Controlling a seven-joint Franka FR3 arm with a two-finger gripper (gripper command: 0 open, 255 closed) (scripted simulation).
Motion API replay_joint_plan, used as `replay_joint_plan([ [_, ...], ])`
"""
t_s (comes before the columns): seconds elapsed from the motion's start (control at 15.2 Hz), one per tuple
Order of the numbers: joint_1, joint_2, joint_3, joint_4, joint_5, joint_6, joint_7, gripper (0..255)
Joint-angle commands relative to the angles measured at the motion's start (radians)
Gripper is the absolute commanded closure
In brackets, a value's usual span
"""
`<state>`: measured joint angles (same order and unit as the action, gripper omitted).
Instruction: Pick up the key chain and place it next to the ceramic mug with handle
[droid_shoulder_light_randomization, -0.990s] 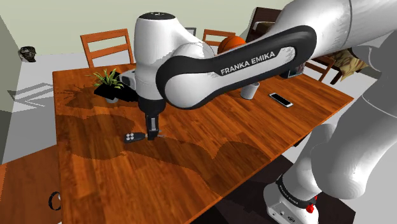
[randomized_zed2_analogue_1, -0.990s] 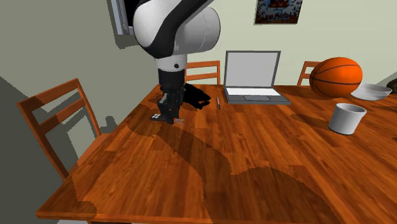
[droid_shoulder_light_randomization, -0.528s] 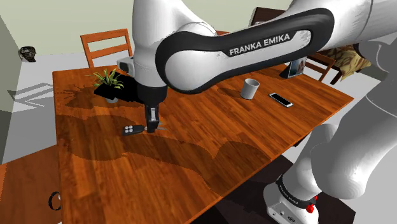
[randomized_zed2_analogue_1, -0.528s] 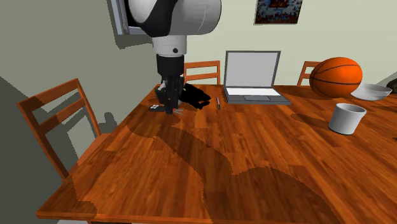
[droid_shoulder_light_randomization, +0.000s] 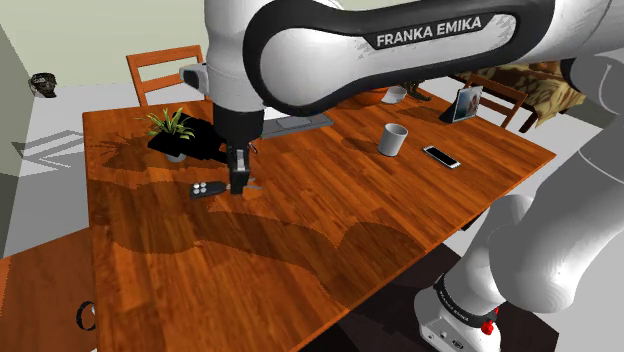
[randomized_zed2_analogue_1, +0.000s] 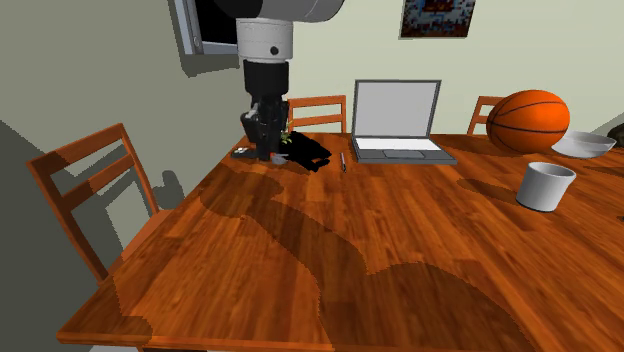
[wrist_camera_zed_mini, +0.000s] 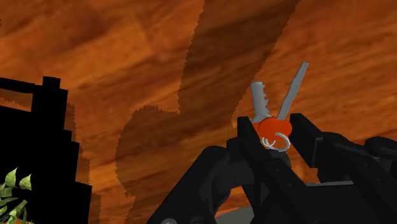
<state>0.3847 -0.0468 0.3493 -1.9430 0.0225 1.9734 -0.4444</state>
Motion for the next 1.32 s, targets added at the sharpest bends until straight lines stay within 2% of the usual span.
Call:
replay_joint_plan([
  [0.0,-0.01,-0.027,-0.012,-0.023,0.011,-0.004,-0.026,255],
  [0.59,-0.083,-0.232,-0.144,-0.238,0.062,0.004,-0.256,255],
  [1.25,-0.17,-0.37,-0.316,-0.37,0.034,-0.014,-0.501,255],
])
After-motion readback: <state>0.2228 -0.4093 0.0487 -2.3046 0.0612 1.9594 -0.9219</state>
